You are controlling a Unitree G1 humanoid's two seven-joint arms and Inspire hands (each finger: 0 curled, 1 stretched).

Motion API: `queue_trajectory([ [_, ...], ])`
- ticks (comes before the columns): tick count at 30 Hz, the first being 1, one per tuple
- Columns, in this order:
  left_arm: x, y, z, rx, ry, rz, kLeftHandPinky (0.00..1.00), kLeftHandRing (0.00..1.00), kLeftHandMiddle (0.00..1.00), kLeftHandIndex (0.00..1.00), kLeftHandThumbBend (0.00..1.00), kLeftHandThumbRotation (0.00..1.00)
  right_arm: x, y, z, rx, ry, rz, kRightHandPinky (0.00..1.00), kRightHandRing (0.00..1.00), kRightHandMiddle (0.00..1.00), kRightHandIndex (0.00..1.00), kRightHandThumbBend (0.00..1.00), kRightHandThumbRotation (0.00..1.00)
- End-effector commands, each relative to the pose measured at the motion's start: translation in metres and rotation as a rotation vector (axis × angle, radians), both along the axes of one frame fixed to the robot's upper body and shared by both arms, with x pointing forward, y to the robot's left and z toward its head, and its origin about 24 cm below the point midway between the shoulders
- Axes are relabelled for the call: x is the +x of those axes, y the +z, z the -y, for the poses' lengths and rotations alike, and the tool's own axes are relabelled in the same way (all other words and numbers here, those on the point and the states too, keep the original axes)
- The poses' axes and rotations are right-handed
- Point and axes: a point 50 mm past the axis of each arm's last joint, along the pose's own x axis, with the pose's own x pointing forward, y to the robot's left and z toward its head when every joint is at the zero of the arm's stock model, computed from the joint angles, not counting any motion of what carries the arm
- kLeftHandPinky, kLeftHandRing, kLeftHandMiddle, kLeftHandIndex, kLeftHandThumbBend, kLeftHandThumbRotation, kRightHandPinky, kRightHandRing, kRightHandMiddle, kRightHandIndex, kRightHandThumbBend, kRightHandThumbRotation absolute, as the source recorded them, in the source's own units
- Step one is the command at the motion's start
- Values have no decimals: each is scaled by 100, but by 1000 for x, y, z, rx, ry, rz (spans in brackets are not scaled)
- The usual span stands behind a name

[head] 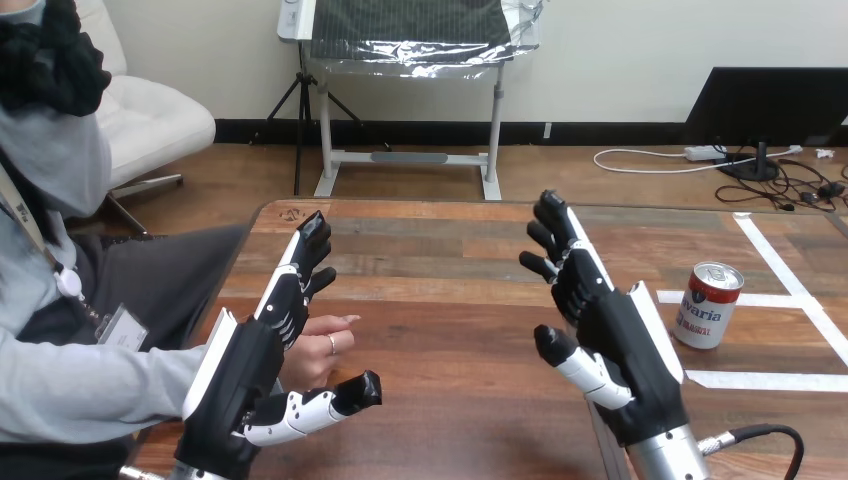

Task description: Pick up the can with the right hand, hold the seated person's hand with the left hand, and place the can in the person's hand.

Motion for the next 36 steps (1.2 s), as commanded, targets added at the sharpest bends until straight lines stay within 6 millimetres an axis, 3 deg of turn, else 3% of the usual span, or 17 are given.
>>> queue_trajectory([
  [1,16,17,4,-7,-16,90,92,98,100,100,100,54,9,12,1,6,-5,58,93,98,100,100,100,74],
  [28,17,18,4,-12,-29,83,93,99,100,100,100,53,17,22,9,29,-66,84,91,95,99,99,100,64],
  [36,17,18,3,-19,-28,83,93,99,100,100,100,50,23,30,18,64,-127,118,85,91,94,95,100,59],
])
